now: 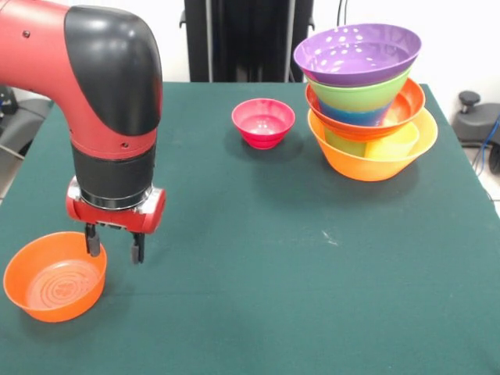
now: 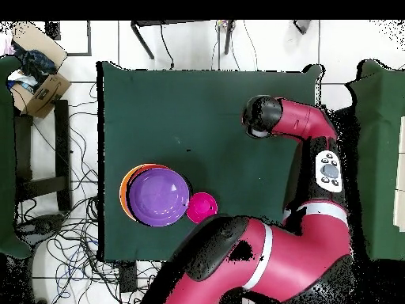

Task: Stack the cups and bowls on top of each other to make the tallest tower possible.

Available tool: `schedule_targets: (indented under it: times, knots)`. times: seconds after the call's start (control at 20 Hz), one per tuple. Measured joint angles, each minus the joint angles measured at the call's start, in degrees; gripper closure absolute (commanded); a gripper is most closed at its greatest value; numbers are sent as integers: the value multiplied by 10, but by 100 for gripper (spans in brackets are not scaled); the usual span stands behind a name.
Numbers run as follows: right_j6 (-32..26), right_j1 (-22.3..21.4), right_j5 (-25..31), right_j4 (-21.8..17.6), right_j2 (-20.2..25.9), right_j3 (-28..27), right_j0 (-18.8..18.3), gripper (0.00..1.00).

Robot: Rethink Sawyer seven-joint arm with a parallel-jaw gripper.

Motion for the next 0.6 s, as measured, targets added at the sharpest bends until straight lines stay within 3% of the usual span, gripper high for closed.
schedule_targets:
  times: [0.6]
  knots:
    - [0,19,-6,-24,4,-26,-1,0]
